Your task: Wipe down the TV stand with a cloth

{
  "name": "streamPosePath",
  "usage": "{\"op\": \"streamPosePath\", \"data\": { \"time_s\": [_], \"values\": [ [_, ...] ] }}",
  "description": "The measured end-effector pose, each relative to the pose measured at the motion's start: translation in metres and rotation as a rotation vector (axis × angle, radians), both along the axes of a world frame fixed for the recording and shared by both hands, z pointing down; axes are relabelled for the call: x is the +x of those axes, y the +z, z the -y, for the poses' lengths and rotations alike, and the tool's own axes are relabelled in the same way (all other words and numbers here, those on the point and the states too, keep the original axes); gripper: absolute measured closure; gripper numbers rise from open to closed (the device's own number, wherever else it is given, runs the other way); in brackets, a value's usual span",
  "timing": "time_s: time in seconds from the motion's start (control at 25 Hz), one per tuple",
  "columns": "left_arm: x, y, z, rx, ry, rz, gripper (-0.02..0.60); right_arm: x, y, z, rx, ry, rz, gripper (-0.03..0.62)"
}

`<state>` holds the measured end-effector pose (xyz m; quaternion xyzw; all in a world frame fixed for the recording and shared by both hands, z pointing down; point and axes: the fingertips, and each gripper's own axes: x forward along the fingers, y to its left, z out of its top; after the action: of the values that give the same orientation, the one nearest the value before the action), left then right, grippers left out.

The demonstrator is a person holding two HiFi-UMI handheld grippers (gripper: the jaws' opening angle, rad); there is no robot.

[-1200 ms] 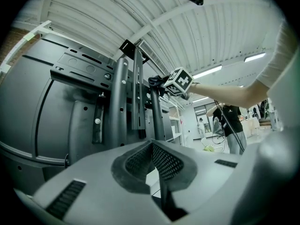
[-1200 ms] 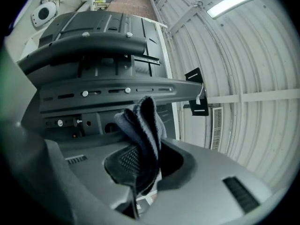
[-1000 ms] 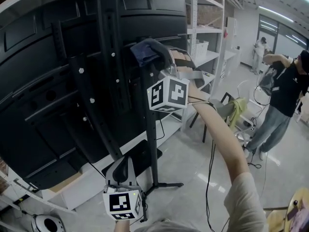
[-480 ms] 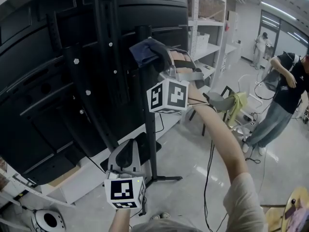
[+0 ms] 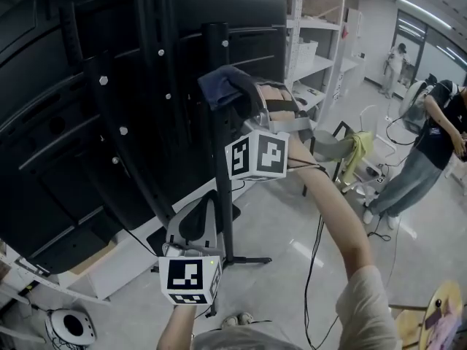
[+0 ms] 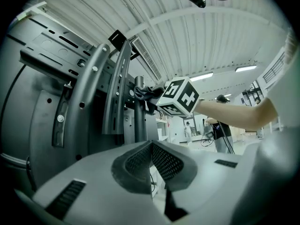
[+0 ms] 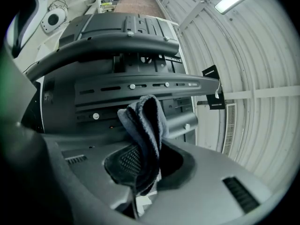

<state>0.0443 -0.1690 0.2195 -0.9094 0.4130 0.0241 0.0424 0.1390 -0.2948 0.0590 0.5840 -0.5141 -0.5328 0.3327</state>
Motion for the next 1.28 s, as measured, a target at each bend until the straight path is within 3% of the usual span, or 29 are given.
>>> {"op": "streamPosePath", "data": {
  "time_s": [0.32, 1.28],
  "values": [
    [0.015, 0.005, 0.016, -0.001, 0.011, 0.004, 0.566, 0.000, 0.018, -0.004, -0.003, 0.010, 0.025, 0.537],
    [0.019, 0.062, 0.037, -0.107, -0.030, 0.041, 0.566, 0.003, 0.156, -0.004, -0.186, -0.004, 0.004, 0.537]
  ]
}}
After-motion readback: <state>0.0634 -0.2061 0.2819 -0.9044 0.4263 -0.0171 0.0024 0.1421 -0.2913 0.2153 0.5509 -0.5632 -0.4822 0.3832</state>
